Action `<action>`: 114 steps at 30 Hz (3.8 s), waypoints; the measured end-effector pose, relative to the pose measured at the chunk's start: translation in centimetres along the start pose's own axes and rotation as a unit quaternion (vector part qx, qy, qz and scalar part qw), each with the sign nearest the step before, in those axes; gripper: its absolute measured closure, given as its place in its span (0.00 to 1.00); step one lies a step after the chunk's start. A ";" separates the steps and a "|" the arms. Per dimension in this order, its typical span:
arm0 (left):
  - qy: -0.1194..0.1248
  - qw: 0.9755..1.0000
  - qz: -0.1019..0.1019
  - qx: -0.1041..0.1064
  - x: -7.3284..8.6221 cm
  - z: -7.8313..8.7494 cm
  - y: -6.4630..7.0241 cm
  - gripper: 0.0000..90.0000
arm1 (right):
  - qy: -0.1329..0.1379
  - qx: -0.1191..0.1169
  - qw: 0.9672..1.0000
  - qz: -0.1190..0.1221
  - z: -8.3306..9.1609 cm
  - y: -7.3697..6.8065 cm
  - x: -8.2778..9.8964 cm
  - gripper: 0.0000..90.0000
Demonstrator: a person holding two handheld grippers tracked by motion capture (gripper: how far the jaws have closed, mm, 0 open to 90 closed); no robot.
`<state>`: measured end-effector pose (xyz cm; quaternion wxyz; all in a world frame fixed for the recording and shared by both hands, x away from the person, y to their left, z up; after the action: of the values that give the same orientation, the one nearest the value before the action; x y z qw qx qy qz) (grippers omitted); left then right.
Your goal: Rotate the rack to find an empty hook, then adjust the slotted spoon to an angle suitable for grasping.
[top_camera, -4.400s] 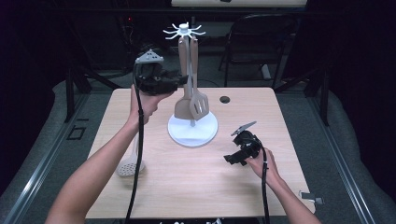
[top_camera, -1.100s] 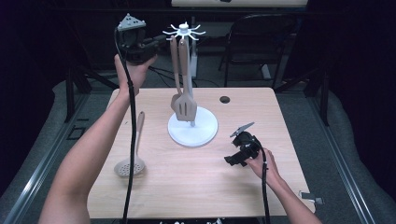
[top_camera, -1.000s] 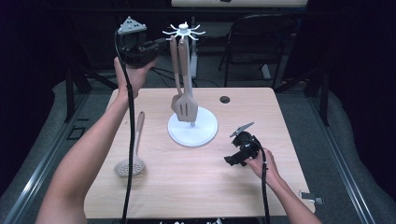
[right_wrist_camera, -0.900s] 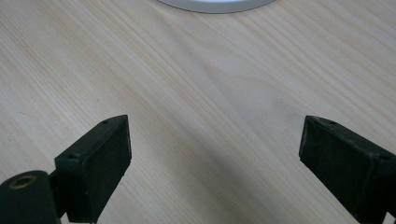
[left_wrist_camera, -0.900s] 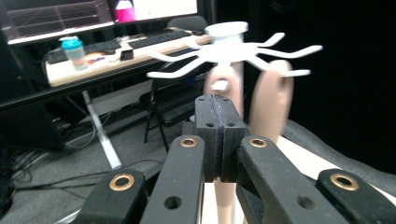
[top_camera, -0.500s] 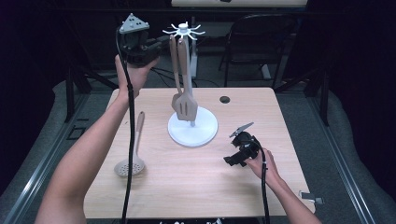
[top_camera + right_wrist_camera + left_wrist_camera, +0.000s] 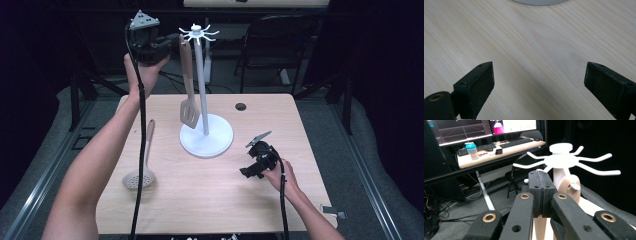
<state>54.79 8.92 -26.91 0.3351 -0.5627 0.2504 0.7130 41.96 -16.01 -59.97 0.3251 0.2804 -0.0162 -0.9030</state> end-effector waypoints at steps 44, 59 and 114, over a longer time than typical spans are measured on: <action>-0.011 1.000 0.018 -0.012 3.5 1.6 -2.0 0.89 | -0.002 0.002 1.000 0.006 0.0 0.0 0.0 0.10; -0.115 0.991 0.027 -0.067 12.3 3.2 -3.8 0.38 | 0.000 0.002 1.000 0.005 0.1 0.0 0.0 0.10; -0.352 0.919 0.164 -0.062 34.3 3.2 -2.4 0.19 | -0.007 0.006 1.000 -0.012 -0.3 -0.4 0.0 0.10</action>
<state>49.74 19.60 -59.38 0.2449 -0.2460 0.1601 0.9240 41.89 -15.59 -60.30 0.3122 0.2764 -0.0210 -0.9087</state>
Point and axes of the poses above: each handheld gripper's, and its own axes: z roughly backward along the jaws, x roughly out of its underside, y roughly to its right, the point moved 9 cm from there along -z, roughly forward along the jaws, and after that the axes turned 14 degrees about x, right-handed, at the moved point
